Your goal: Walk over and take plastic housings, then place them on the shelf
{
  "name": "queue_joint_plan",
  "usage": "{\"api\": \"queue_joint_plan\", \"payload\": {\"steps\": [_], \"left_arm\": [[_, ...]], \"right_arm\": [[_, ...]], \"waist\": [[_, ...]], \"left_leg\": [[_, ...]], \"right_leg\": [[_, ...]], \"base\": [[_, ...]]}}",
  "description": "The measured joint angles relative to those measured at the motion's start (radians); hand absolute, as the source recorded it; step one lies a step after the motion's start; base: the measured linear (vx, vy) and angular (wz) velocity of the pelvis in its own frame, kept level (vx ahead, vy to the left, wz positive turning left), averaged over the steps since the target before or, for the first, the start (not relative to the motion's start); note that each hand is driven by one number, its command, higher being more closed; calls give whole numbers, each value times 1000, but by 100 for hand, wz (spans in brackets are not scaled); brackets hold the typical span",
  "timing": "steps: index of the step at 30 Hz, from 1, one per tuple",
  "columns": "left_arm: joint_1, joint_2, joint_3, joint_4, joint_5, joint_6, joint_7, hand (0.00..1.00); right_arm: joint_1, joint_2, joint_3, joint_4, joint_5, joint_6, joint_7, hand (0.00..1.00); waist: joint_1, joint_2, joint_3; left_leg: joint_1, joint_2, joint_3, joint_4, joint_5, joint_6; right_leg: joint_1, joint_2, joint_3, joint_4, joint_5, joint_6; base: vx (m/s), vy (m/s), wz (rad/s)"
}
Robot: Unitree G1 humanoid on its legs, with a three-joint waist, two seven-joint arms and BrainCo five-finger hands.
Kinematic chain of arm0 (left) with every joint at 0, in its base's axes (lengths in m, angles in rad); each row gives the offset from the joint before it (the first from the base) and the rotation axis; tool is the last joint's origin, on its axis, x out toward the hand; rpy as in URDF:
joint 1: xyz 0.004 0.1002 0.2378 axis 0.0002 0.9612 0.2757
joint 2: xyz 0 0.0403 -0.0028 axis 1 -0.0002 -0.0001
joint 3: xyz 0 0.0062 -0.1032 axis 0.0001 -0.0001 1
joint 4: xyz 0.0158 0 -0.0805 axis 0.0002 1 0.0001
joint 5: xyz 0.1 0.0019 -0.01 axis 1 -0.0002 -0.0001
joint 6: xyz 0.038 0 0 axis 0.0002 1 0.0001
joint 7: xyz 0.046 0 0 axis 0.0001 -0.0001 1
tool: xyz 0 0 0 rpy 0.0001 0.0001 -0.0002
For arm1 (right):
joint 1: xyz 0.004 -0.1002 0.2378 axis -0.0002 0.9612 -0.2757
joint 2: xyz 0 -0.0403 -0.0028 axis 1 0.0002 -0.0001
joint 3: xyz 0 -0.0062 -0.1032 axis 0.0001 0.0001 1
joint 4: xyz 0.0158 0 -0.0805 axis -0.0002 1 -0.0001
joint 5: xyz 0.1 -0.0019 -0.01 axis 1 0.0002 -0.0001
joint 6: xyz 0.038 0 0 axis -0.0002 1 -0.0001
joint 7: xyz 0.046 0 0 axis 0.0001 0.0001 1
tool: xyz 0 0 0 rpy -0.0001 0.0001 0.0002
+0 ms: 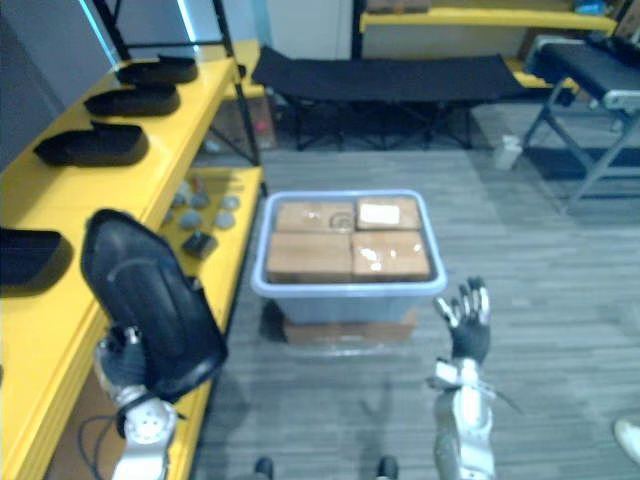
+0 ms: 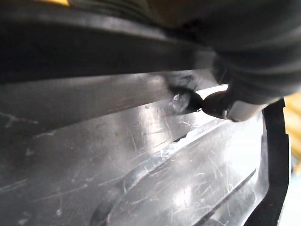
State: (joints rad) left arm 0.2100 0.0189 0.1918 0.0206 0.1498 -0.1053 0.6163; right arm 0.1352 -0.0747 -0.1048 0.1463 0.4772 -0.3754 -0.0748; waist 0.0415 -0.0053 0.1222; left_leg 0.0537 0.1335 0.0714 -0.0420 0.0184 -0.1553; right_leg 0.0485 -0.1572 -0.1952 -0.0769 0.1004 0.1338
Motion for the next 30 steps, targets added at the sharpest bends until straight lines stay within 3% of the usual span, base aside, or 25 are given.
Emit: {"api": "queue_joint_plan", "payload": {"steps": [4,8,12,16,19,23,26,30], "left_arm": [[10,-31,-7,-156,-128,-99,-79,100],[7,-31,26,-251,-178,-149,-90,100],[10,-32,152,-310,-192,-153,-81,100],[67,-32,349,-347,-221,-156,-69,100],[117,-33,421,-354,-230,-158,-63,100],[176,-57,553,-354,-231,-192,-52,100],[195,-79,626,-354,-232,-214,-46,100],[203,-89,678,-354,-285,-252,-51,100]], "right_arm": [[-1,27,-14,23,2,1,74,0],[-44,37,27,38,20,8,82,0],[-121,37,109,88,20,35,102,0],[-204,37,193,155,-5,62,141,0],[-240,37,229,187,-23,75,148,0],[-299,39,298,228,-33,79,175,0],[-307,40,336,228,-61,82,189,0],[-311,39,372,233,-70,114,196,0]], "waist": [[1,4,-3],[16,15,-14],[63,22,-23],[138,17,-42],[185,11,-46],[247,-1,-51],[280,-6,-53],[286,-12,-48]], "left_leg": [[0,-4,-30,1,1,0],[-3,-14,-68,-1,4,3],[-17,-22,-138,-2,10,0],[-42,-38,-242,-20,30,-1],[-45,-53,-284,-19,30,-1],[-55,-73,-359,-17,31,1],[-55,-78,-378,-13,30,1],[-78,-86,-418,23,20,-1]], "right_leg": [[24,-4,-33,0,-4,3],[48,-14,-79,0,-16,10],[84,-18,-151,0,-31,13],[122,-19,-256,0,-51,19],[147,-27,-300,8,-67,26],[167,-42,-369,52,-105,32],[173,-49,-385,79,-131,33],[181,-52,-427,107,-159,26]], "base": [[3,-17,19],[-7,0,35],[20,-14,53],[68,-23,70],[73,-5,55],[46,-2,49],[32,-10,27],[-6,-20,27]]}}
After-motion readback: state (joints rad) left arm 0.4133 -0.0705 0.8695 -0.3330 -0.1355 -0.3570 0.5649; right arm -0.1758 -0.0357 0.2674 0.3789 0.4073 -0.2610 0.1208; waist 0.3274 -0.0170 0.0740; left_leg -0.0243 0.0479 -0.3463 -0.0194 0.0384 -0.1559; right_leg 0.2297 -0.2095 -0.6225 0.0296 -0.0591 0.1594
